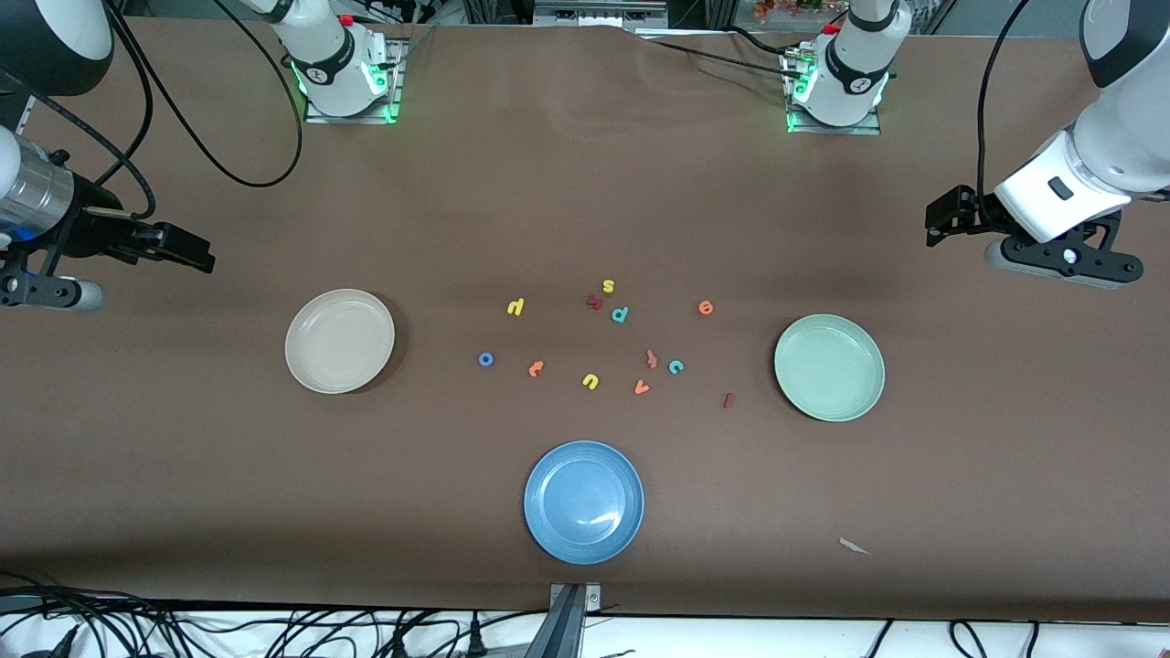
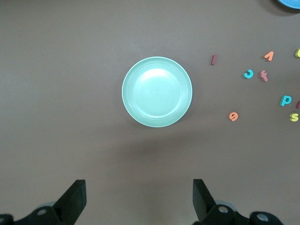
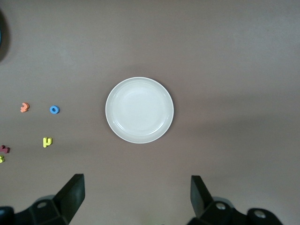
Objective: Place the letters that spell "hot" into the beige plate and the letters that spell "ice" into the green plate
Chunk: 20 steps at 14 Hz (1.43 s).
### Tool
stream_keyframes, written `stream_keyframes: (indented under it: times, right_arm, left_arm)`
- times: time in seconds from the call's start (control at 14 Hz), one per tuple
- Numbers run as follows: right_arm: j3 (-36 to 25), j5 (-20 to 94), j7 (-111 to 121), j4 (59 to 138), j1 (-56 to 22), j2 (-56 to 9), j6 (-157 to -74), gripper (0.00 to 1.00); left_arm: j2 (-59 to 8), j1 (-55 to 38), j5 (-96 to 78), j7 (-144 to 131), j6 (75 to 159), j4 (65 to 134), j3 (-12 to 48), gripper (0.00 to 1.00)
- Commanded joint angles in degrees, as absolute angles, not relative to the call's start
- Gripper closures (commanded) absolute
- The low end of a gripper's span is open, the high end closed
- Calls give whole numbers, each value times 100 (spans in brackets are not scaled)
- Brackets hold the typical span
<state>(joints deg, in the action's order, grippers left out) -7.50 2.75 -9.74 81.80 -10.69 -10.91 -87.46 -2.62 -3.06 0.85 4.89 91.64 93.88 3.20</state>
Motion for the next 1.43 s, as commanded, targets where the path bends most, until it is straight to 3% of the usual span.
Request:
stream_keyframes:
  times: [0.0,1.35]
  right_arm:
    - [-703,185,-896,8279,-1063,-1011,-8824,0]
    - [-528,176,-975,8279,-1081,-914,-8693,0]
  left_arm:
    - [-255,-343,44,598,9167,9334,360,0]
    - [-220,-316,26,598,9009,9343,571,0]
